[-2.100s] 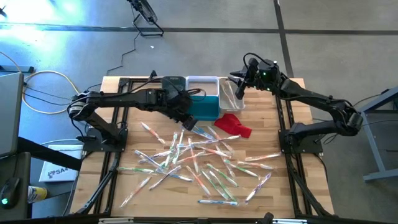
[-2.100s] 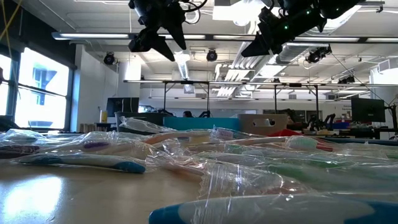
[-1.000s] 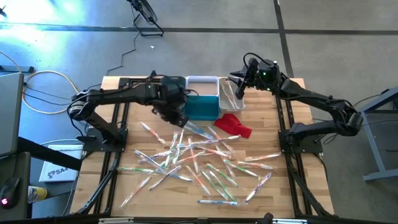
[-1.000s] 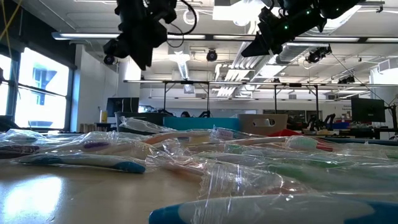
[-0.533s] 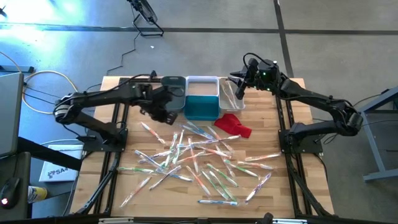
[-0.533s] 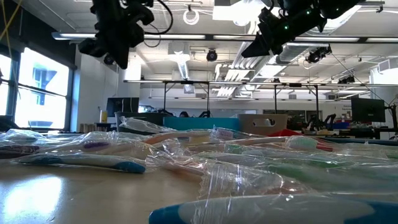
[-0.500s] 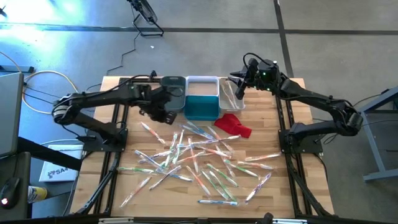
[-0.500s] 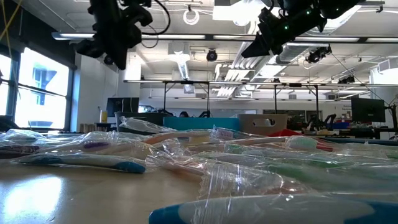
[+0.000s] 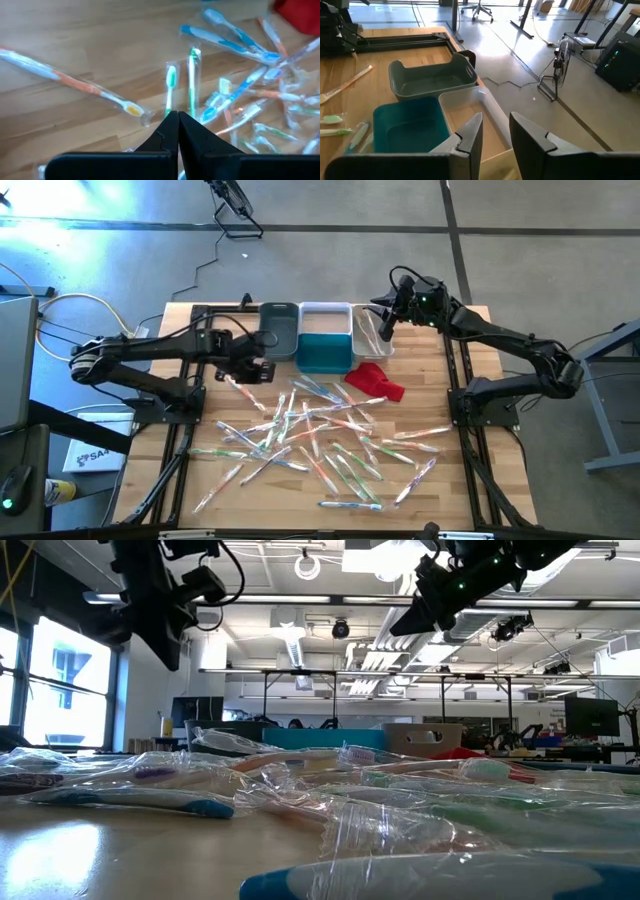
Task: Pick & Place Toothbrushes
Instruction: Put the green toothbrush into the transparent bin
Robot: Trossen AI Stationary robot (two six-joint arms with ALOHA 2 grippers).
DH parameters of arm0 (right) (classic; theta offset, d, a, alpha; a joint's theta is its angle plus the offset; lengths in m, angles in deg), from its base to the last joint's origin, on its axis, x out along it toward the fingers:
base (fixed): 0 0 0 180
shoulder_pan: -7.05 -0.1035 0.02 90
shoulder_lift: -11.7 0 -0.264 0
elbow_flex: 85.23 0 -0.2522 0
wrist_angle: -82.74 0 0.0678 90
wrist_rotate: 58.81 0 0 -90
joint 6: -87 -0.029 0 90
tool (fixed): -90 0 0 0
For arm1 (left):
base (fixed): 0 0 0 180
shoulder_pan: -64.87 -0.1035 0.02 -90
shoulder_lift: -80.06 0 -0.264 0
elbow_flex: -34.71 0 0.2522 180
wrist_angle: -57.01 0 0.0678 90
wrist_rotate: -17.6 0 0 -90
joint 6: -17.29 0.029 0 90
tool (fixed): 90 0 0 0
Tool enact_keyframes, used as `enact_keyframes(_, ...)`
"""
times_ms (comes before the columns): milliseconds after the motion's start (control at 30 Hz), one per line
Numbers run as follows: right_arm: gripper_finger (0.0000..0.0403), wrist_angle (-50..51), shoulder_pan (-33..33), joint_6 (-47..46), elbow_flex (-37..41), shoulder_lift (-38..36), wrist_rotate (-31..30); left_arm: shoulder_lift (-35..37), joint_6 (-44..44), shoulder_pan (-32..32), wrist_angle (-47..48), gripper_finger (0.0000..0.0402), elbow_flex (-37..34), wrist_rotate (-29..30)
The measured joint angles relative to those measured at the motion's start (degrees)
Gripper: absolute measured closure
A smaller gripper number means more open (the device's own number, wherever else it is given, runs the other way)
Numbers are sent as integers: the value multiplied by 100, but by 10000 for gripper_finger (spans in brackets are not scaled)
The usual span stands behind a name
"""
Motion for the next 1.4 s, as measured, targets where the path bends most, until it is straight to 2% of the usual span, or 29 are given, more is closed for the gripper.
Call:
enact_keyframes(267,312,6,0,0,1,1,0,-12,595,-6,-14,401,-1,159)
enact_keyframes(500,312,4,0,0,0,1,0,-12,654,-4,-126,401,-1,250)
enact_keyframes(700,312,2,0,20,0,1,0,-16,698,23,-477,401,-1,265)
enact_keyframes(833,312,-11,0,61,0,1,2,-22,1016,301,-838,401,-1,462)
enact_keyframes(1133,312,-29,0,63,-1,-1,0,-234,31,862,-1004,401,-2,1010)
enact_keyframes(1400,312,-26,0,59,-1,1,4,-485,0,855,-1225,401,9,1034)
